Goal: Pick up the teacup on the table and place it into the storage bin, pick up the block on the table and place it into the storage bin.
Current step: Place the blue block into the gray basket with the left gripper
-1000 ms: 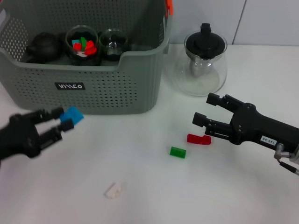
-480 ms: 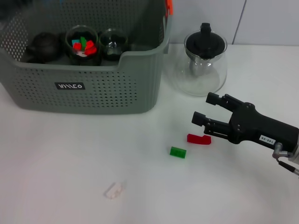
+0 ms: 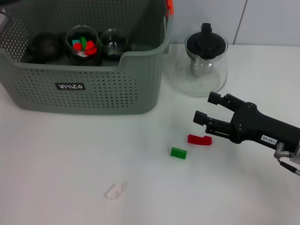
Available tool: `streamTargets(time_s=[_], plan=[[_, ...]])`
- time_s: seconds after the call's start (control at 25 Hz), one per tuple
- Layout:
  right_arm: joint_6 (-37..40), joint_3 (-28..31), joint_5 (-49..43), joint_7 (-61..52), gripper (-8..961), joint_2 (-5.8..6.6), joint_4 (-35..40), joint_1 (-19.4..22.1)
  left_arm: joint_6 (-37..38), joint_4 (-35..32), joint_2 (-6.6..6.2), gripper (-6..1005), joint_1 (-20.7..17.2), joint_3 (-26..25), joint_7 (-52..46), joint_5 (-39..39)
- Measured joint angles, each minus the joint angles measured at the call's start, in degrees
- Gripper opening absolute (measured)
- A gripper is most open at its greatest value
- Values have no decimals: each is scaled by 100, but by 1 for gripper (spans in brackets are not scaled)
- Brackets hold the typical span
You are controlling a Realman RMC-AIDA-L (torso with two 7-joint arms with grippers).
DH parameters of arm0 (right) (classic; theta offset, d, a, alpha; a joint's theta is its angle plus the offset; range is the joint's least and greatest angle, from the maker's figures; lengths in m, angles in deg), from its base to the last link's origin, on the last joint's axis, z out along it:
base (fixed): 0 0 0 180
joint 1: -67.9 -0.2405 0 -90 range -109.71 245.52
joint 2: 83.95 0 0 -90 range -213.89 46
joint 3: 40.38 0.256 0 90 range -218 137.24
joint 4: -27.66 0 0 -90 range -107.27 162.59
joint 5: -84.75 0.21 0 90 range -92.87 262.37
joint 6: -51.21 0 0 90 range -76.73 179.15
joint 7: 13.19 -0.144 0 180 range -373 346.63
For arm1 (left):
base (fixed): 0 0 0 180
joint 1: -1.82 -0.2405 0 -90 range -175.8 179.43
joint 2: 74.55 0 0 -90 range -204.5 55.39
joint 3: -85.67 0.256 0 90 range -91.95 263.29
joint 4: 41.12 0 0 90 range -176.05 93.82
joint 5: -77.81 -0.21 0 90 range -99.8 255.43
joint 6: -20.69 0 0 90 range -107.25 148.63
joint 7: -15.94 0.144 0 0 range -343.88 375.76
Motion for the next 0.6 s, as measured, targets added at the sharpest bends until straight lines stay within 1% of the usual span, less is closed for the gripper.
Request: streamTargets(time_s=[0.2,0.32,0.44,0.52,0.6], plan=[[38,1,0,-15,945,0,0,-21,-1141,-213,214,416,28,874,-5,-361],[43,1,0,-15,945,0,-5,-13,-1740,-283,355,417,76,1192,-56,-660],[47,1,0,-10,945,0,-9,2,-2269,-292,480,419,137,1303,-152,-930],[54,1,0,-8,945,0,-13,9,-2461,-284,521,419,181,1328,-218,-1080],[66,1,0,3,945,0,-17,10,-2531,-278,530,420,209,1336,-331,-1155]])
